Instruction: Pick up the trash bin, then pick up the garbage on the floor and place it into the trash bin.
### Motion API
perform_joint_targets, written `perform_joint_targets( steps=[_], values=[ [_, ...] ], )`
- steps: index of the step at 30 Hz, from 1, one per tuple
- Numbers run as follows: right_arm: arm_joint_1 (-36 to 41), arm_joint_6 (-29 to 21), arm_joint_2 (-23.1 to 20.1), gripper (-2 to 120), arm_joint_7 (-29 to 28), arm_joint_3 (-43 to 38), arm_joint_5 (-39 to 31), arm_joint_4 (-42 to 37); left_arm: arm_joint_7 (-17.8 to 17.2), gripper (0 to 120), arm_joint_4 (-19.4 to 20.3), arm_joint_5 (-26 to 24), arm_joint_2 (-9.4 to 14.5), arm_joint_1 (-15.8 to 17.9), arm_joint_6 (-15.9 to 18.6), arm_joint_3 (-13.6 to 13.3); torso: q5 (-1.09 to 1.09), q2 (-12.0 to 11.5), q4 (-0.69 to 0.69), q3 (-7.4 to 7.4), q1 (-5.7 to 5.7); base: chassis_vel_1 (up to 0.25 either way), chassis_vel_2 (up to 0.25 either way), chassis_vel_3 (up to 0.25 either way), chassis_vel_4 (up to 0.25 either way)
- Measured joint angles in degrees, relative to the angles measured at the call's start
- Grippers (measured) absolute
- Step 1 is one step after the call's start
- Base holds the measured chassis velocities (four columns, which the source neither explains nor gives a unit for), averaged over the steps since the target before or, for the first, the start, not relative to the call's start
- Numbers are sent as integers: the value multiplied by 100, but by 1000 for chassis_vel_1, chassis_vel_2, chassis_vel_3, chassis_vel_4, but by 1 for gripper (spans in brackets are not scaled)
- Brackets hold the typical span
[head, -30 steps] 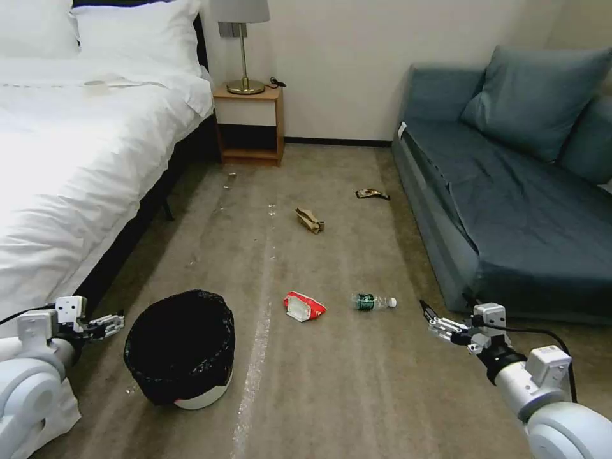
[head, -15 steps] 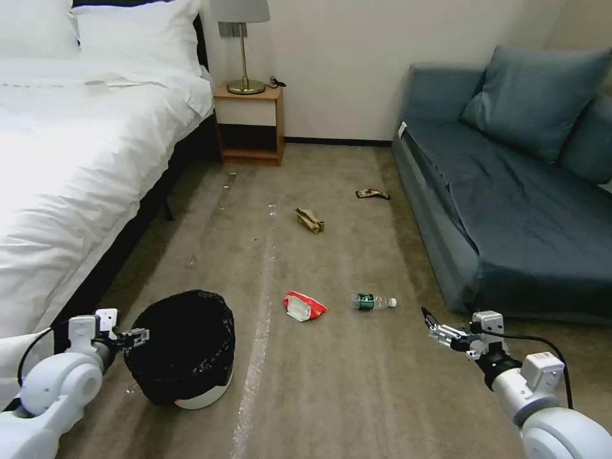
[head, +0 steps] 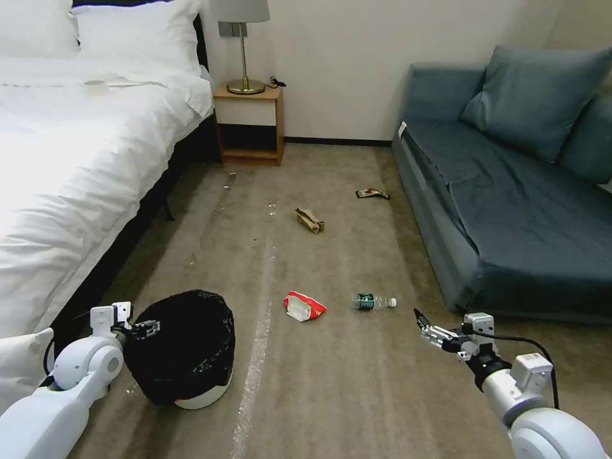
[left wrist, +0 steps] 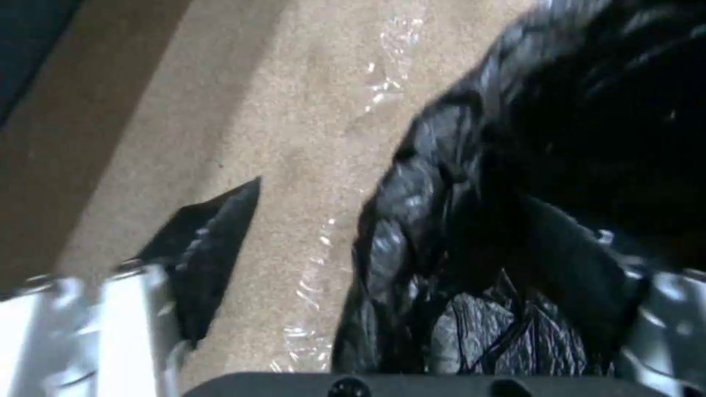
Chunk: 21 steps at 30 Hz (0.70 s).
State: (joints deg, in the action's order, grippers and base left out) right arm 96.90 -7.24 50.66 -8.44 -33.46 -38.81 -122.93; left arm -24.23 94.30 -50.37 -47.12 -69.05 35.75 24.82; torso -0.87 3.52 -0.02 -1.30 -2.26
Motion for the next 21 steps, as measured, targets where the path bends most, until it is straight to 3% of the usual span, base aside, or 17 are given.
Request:
perform_joint_targets(
  steps=[17,21],
  values=[
    [104,3,-20,100,-8,-11,-25,-75,54,23,101,244,-66,-168,14,57,1,1,0,1,0,0,0,0,0],
    [144,11,-20,100,-8,-42,-25,-103,63,16,147,297,-66,-203,-4,74,0,1,1,1,0,0,0,0,0]
  ],
)
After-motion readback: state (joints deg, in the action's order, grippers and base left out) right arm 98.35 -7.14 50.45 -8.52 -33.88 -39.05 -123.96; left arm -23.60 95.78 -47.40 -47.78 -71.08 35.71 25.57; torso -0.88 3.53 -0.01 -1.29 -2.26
